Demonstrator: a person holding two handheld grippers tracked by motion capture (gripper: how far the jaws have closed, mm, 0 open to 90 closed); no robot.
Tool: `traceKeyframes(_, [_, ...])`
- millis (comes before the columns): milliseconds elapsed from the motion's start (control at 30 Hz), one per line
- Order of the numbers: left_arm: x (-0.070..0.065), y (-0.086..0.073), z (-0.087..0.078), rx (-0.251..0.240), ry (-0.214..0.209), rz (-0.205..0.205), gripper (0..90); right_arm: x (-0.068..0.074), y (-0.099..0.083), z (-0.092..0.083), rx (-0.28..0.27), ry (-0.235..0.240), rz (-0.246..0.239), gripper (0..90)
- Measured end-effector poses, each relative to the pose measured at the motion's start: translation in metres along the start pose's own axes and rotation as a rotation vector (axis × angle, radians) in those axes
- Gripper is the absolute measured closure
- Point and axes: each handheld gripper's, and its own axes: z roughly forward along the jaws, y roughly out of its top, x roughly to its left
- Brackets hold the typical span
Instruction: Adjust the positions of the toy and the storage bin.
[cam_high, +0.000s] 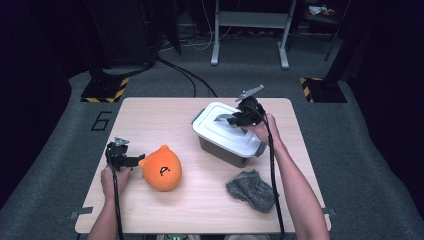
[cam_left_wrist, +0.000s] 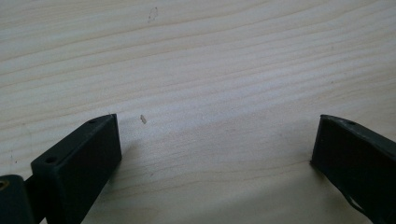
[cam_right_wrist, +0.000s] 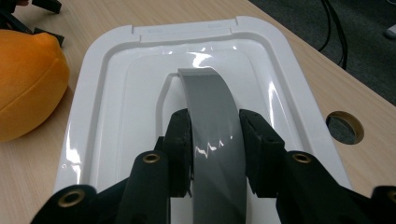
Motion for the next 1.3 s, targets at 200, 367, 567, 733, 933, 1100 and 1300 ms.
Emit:
traceKeyframes(200, [0.0, 0.0, 0.0, -0.001, 0.002, 0.0, 0.9, 0.004, -0.004, -0.002, -0.019, -0.016, 0.013, 66.4])
traceKeyframes(367, [0.0, 0.0, 0.0, -0.001, 0.002, 0.001, 0.9, 0.008, -0.006, -0.002, -0.026, -0.037, 0.023, 66.5])
traceKeyframes(567, [0.0, 0.0, 0.0, -0.001, 0.002, 0.0, 0.9, 0.014, -0.005, -0.001, -0.028, -0.071, 0.027, 66.8])
traceKeyframes(733, [0.0, 0.0, 0.0, -0.001, 0.002, 0.001, 0.9, 0.018, -0.004, 0.001, -0.033, -0.095, 0.048, 66.8])
traceKeyframes(933, [0.0, 0.0, 0.0, -0.001, 0.004, 0.003, 0.9, 0.027, -0.001, 0.004, -0.036, -0.132, 0.091, 66.8])
traceKeyframes(1100, [0.0, 0.0, 0.0, -0.001, 0.005, 0.005, 0.9, 0.035, 0.002, 0.007, -0.034, -0.166, 0.129, 66.8])
traceKeyframes(1300, [0.0, 0.0, 0.0, -0.001, 0.005, 0.005, 0.9, 0.042, 0.006, 0.01, -0.03, -0.189, 0.166, 66.9])
